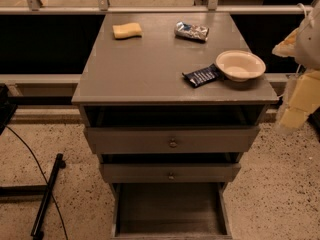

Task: Close bottom drawer

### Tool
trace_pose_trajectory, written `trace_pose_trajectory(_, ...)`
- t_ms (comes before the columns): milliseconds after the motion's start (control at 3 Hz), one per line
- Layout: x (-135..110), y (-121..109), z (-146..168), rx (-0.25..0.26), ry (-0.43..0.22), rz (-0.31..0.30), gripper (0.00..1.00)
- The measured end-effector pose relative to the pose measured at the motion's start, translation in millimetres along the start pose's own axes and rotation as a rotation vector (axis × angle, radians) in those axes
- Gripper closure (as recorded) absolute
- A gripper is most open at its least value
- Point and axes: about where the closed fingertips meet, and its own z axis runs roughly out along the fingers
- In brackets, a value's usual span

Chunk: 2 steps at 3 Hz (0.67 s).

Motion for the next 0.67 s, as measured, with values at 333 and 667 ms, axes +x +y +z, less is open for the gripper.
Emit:
trace_pose_trajectory(333,0.0,0.0,0.0,0.000,0.000,0.000,0.00)
trace_pose_trajectory(667,-2.3,4.3,17.7,-0.004,-0.043,-0.006,0.00)
